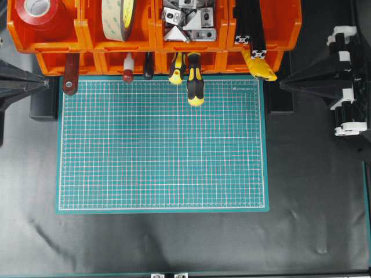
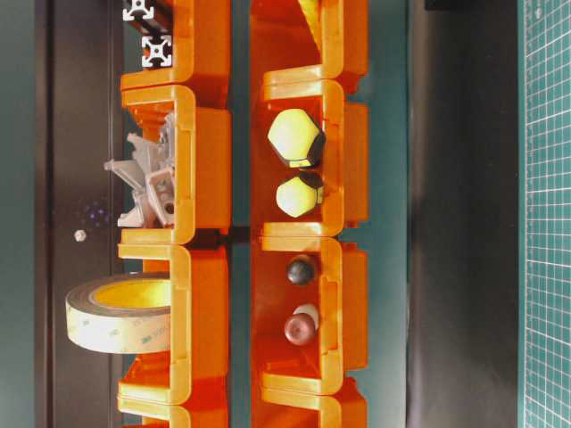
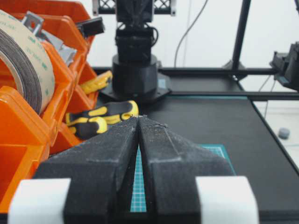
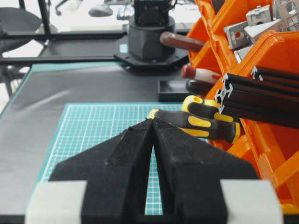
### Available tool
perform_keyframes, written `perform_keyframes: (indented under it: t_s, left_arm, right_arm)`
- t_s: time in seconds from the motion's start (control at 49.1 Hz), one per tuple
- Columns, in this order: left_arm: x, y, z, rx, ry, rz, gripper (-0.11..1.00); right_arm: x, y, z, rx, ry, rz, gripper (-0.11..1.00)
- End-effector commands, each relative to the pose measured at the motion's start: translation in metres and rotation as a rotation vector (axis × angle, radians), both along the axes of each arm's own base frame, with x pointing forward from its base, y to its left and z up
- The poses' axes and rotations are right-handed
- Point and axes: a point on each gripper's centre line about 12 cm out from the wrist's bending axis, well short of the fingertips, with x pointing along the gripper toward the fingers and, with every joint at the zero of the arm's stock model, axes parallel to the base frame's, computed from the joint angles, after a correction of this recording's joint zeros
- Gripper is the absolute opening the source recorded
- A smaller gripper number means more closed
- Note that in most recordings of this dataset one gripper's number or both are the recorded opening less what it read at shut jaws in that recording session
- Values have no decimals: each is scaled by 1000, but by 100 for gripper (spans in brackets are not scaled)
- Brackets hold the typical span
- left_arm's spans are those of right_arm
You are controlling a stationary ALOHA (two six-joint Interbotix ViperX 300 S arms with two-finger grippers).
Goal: Pick corner brachets from container rack with right arm.
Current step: 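Move the right gripper up toward the bin of silver corner brackets, then lower the open right gripper into the bracket bin and close on one bracket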
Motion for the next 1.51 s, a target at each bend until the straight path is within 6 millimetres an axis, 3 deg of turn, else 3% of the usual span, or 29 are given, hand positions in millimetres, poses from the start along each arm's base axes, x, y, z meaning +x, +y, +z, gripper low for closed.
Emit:
perform_keyframes:
  t_s: [0.0, 0.061, 0.163, 0.387, 0.814, 1.079, 1.324, 1.486]
  left_arm:
    - [1, -1, 10, 6, 0, -7, 6]
    - [2, -1, 13, -11, 32, -8, 7]
    - [4, -1, 19, -38, 99, -8, 0]
    - [-2, -1, 32, -42, 141, -3, 0]
    - [-6, 0, 26, -73, 224, 6, 0]
    - [-7, 0, 26, -88, 258, 5, 0]
    - [-8, -1, 27, -88, 284, 1, 0]
    - [-8, -3, 26, -88, 295, -8, 0]
  right_arm:
    - [2, 1, 6, 15, -18, 1, 1]
    - [2, 1, 10, 38, -23, 0, 4]
    - [2, 2, 22, 114, -9, -3, -1]
    - [1, 3, 47, 159, 151, -11, -1]
    - [4, -5, 146, 78, 493, -79, -1]
    - [33, -17, 177, -12, 663, -161, -1]
    - [82, -29, 189, -149, 732, -150, -1]
    - [110, -48, 185, -192, 768, -171, -1]
